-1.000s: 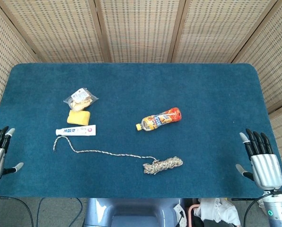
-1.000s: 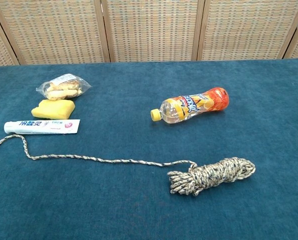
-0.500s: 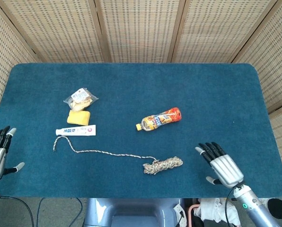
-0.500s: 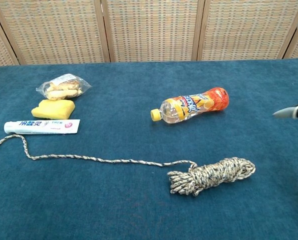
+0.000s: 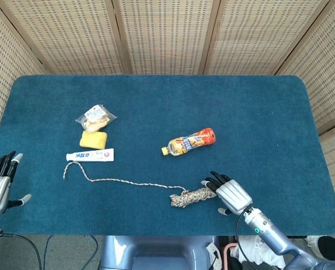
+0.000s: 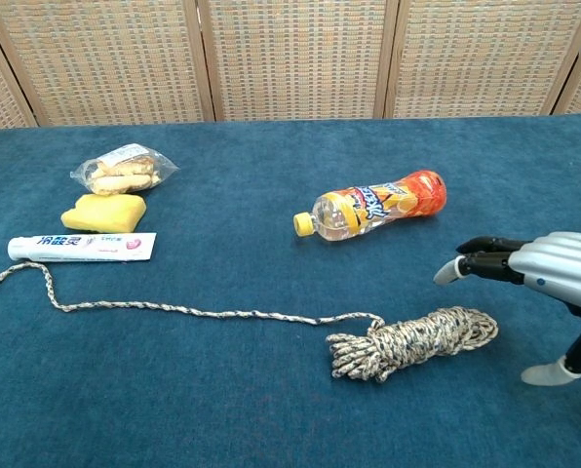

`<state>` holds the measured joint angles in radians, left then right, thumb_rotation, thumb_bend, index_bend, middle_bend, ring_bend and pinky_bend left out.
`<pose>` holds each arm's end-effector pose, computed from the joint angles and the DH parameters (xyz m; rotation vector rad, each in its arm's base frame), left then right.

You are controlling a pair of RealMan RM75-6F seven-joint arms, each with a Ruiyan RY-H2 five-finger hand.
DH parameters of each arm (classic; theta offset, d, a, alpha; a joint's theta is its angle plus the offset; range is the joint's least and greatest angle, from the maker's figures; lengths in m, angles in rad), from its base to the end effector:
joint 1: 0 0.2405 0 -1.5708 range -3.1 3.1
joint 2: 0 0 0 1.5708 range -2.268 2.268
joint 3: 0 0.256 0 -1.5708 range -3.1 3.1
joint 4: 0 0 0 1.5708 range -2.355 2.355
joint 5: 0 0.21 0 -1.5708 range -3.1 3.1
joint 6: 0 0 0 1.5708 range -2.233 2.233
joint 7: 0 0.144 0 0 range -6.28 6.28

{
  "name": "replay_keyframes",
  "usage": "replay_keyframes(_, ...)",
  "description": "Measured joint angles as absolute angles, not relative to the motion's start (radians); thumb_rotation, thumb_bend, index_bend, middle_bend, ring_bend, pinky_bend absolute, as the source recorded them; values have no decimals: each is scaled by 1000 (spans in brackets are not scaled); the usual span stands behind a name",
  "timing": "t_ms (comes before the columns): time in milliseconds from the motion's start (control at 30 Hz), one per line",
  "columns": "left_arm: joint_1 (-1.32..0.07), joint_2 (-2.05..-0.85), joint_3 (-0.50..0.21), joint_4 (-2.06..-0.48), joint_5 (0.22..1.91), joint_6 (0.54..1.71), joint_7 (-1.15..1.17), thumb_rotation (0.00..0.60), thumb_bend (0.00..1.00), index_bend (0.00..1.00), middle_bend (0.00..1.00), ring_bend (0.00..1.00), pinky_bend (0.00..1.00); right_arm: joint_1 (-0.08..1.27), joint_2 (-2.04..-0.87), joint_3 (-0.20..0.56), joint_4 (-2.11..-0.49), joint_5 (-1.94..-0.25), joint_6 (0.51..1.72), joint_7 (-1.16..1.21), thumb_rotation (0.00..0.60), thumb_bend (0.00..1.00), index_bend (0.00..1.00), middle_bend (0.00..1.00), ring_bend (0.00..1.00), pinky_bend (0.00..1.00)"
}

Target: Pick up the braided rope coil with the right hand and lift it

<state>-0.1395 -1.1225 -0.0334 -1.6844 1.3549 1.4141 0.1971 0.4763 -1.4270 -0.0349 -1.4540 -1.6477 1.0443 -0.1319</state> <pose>-0.3101 0.1917 0.1462 -1.3998 -0.9107 -0.7296 -0.2298 -0.2471 -0.0022 2.1145 -0.8201 0.8671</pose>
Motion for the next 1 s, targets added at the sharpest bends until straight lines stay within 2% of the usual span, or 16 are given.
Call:
replay_keyframes(167,-138,-1122,-37,-1685,1356,1414,196,600,0,0,0,0,0,489,-1476,-32,-1401,-1651,1048,-117,600,131,272,267,156,349)
replay_keyframes(467,-138,-1125,-39,-1684,1356,1409,201,600,0,0,0,0,0,505,-1518,-31,-1366,-1665,1065,-112,600,162,280,270,162,349)
replay_keyframes(733,-135,-1125,-41,-1686,1361,1410,202,600,0,0,0,0,0,529,-1555,-30,-1349,-1651,1032,-134,600,257,335,304,183,367)
replay_keyframes(833,-134,-1125,-42,-1685,1362,1410,200,600,0,0,0,0,0,532,-1568,-30,-1337,-1656,1039,-133,600,302,401,364,240,408)
replay_keyframes(1000,-135,-1126,-43,-1681,1361,1406,197,600,0,0,0,0,0,533,-1598,-34,-1293,-1684,1086,-98,600,464,584,510,364,510)
